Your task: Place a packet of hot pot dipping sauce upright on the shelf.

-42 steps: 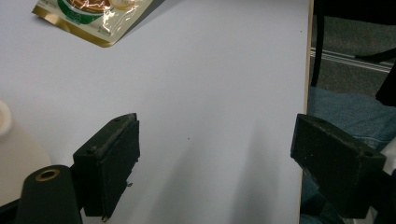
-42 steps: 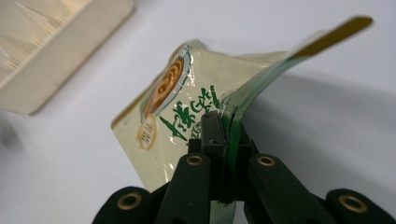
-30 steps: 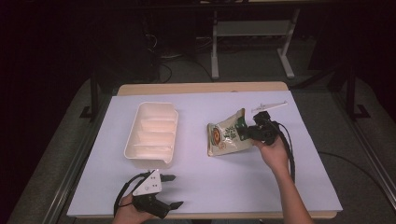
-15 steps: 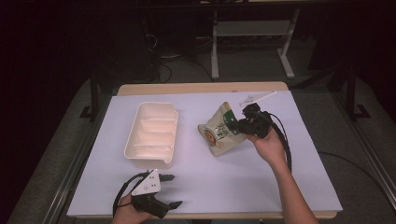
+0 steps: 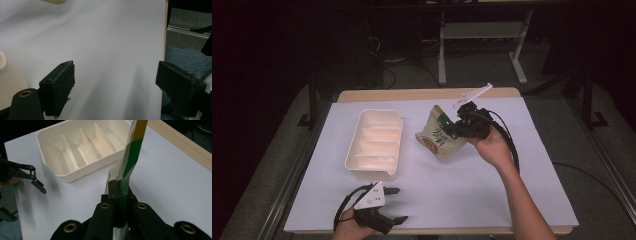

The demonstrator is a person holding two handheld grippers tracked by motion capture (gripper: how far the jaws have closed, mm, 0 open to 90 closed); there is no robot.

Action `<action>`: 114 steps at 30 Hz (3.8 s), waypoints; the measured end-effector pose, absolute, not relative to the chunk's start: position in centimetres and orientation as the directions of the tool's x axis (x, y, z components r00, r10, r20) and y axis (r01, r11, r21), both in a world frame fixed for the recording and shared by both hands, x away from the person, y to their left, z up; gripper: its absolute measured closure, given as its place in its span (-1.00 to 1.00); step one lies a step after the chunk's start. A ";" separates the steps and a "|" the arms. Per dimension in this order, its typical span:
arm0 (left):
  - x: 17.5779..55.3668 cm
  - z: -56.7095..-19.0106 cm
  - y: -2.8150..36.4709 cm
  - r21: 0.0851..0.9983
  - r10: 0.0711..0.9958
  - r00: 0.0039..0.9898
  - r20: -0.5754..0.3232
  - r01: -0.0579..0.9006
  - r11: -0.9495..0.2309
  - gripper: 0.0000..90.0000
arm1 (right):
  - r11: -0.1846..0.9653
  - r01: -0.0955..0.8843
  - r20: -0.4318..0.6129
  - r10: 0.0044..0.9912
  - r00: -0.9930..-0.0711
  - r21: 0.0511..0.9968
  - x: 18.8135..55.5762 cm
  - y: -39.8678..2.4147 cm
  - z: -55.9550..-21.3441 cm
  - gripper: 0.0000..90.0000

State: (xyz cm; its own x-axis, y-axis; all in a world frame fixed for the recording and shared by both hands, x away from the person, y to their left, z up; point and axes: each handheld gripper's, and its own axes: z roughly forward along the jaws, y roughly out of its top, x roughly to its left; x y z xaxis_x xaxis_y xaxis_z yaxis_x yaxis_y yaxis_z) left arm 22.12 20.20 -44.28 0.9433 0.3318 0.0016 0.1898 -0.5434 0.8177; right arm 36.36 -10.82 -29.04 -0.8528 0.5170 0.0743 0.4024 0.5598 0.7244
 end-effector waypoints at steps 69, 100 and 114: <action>22.4 -44.1 20.8 0.828 0.330 0.944 -0.005 0.189 -0.528 -0.66 | 0.678 0.250 0.098 0.255 -0.962 0.691 45.9 7.9 -26.4 0.99; 22.5 -44.1 20.6 0.828 0.328 0.945 -0.003 0.186 -0.529 -0.66 | 0.666 0.363 0.200 0.310 -0.929 0.652 47.7 8.4 -30.9 0.57; 22.5 -44.2 20.5 0.825 0.323 0.946 0.001 0.182 -0.535 -0.66 | 0.614 0.430 0.221 0.388 -0.895 0.662 47.5 4.5 -31.1 0.30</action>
